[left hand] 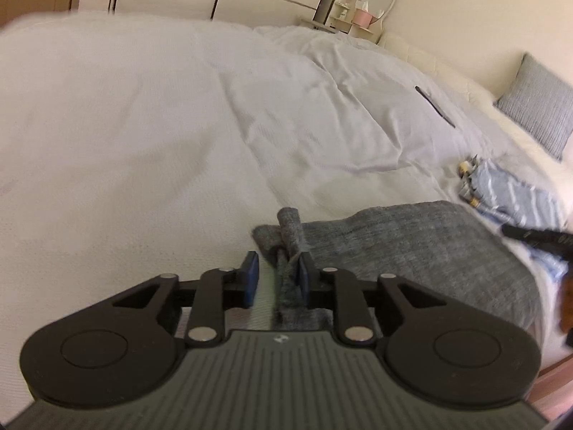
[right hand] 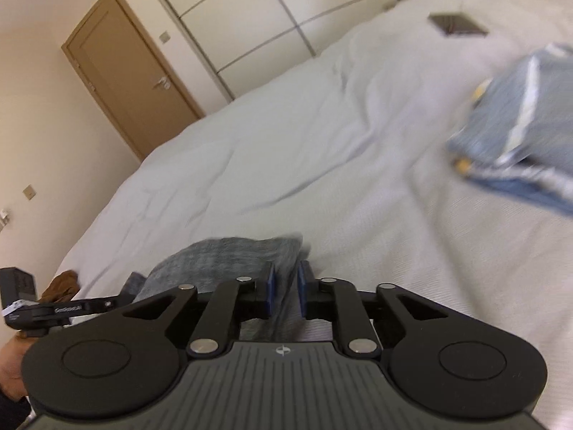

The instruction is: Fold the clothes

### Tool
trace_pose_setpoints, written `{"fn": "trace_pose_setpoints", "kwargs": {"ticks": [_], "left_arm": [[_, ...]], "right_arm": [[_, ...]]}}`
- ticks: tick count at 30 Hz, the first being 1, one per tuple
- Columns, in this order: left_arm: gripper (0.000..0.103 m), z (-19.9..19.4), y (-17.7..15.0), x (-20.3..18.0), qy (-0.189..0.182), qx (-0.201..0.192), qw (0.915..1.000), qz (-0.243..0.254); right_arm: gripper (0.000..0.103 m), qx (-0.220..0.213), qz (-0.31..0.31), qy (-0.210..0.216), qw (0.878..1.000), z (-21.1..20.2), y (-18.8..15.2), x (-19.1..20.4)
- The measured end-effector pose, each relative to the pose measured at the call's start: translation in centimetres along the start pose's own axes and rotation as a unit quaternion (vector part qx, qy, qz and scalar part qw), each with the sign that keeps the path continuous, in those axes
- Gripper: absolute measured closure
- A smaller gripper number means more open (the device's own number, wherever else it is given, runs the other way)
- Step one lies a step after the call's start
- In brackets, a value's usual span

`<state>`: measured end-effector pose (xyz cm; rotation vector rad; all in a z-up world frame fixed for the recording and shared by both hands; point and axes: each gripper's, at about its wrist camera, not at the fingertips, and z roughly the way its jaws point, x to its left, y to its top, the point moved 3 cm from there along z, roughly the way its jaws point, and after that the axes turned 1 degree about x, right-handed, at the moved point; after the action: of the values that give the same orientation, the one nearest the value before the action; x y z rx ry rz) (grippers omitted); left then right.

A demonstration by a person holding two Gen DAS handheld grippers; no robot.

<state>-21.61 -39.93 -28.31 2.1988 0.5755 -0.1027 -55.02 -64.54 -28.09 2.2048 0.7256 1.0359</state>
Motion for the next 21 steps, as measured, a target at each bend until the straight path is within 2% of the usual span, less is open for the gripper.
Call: {"fn": "trace_pose_setpoints", "kwargs": {"ticks": [4,6,9,11,13,15,16,18,21], "left_arm": [[0.084,-4.0,0.2,-2.3,0.033,-0.045,0.9969,0.055],[0.084,-4.8,-0.1,-4.8,0.008,-0.053,0.9952,0.082],[0.084,-3.5,-1.0,-8.5,-0.029,-0.036,0.9912,0.124],[0.084,-1.7,-1.7,-10.3,-0.041,-0.015,0.9881,0.148],[0.082,0.4,-2.5,-10.3,-0.033,0.011,0.9867,0.159],[0.082,2.5,-3.2,-10.3,-0.024,0.036,0.9845,0.170],[0.081,2.4,-3.1,-10.2,-0.022,0.036,0.9843,0.172],[0.081,1.9,-2.6,-10.2,-0.015,0.030,0.9840,0.175],[0.080,2.4,-2.5,-9.7,-0.004,0.028,0.9825,0.184]], "right_arm": [[0.086,-0.041,-0.048,-0.014,0.998,-3.8,0.3,1.8],[0.086,-0.048,-0.079,0.007,0.996,-5.0,-0.6,3.9],[0.086,-0.041,-0.134,0.051,0.989,-4.7,-2.9,8.1],[0.087,-0.021,-0.172,0.061,0.983,-3.1,-4.5,10.3],[0.089,0.007,-0.205,0.049,0.977,-0.9,-5.9,11.1],[0.096,0.039,-0.234,0.027,0.971,1.5,-7.2,11.0],[0.101,0.051,-0.243,0.020,0.968,2.4,-7.7,11.0],[0.103,0.055,-0.239,0.024,0.969,2.6,-7.8,10.6],[0.103,0.030,-0.239,0.029,0.970,1.4,-6.7,10.5]]}}
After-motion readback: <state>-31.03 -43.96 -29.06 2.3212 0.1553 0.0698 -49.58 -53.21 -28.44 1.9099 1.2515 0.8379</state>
